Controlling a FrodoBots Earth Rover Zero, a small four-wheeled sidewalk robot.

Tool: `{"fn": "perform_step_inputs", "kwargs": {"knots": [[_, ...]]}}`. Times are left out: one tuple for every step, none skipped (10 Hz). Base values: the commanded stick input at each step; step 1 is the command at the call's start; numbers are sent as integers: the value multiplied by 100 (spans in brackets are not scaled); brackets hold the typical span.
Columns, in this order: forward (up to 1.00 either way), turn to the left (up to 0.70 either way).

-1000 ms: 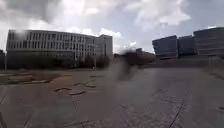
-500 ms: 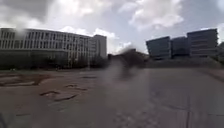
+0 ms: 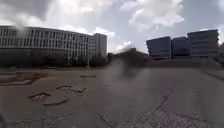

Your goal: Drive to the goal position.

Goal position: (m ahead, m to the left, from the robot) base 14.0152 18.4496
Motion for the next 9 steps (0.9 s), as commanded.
{"fn": "perform_step_inputs", "kwargs": {"knots": [[70,-24],[70,0],[70,0],[70,0],[70,0],[70,0],[70,0],[70,0],[70,-17]]}}
